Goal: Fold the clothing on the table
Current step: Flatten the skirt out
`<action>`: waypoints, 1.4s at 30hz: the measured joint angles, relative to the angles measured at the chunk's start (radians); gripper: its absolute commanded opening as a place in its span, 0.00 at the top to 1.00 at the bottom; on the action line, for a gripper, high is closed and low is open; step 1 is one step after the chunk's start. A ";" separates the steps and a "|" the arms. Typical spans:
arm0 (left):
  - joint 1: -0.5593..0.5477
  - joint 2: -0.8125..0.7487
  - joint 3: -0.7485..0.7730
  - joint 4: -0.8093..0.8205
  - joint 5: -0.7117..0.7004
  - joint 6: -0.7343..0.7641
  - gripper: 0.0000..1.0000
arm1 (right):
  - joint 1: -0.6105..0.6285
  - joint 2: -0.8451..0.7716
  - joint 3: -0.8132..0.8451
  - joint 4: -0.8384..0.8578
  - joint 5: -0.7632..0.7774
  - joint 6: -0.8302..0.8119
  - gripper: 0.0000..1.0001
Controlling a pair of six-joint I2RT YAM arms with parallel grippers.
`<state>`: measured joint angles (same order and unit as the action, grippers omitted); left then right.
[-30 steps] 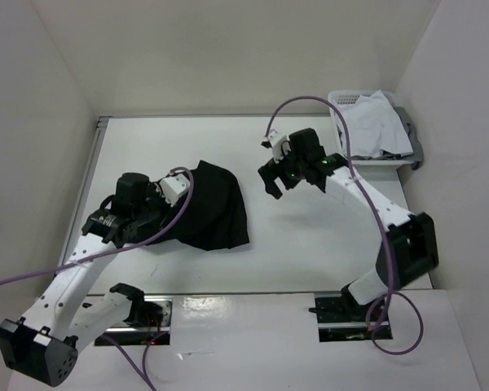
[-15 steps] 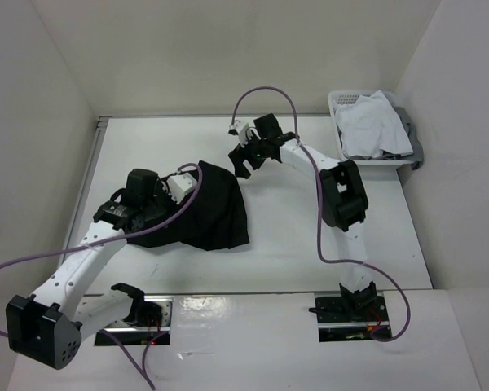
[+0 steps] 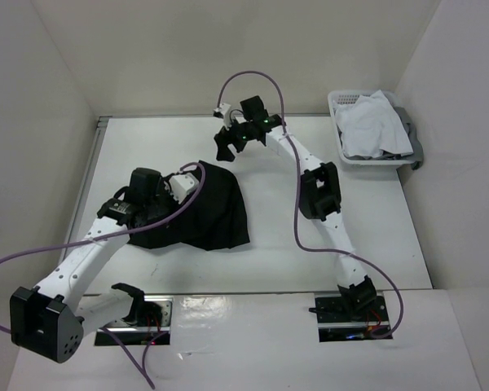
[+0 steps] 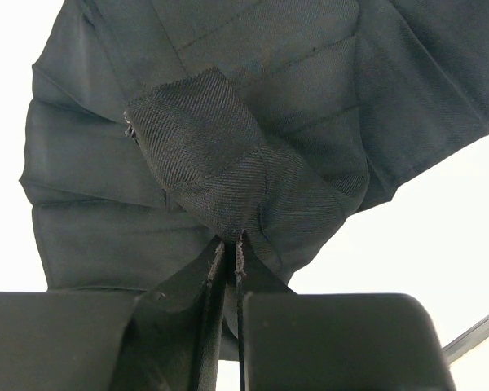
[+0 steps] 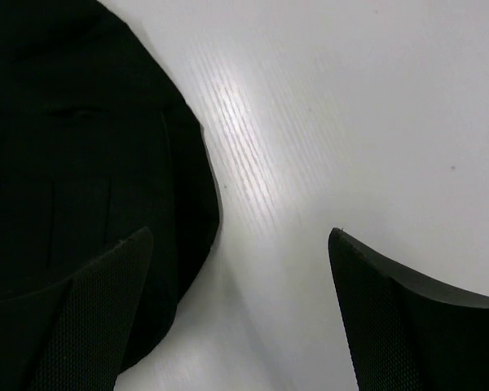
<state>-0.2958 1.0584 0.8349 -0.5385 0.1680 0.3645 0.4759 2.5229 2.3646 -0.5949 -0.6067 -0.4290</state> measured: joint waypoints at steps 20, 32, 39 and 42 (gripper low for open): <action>0.000 0.016 -0.011 0.008 0.000 0.000 0.89 | 0.133 0.438 0.714 -0.412 -0.116 -0.031 0.41; 0.000 0.003 -0.010 0.008 -0.010 -0.001 0.89 | 0.077 0.426 0.719 -0.467 -0.109 -0.011 1.00; 0.000 0.002 0.077 0.002 -0.042 -0.007 0.90 | 0.016 0.282 0.719 -0.603 -0.085 -0.007 1.00; 0.000 -0.012 0.124 0.011 -0.050 -0.024 0.90 | 0.010 0.146 0.695 -0.645 -0.080 -0.008 1.00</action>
<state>-0.2958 1.0466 0.9585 -0.5270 0.1184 0.3405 0.4858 2.6690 3.0592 -1.2396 -0.6872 -0.4366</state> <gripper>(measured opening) 0.109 0.017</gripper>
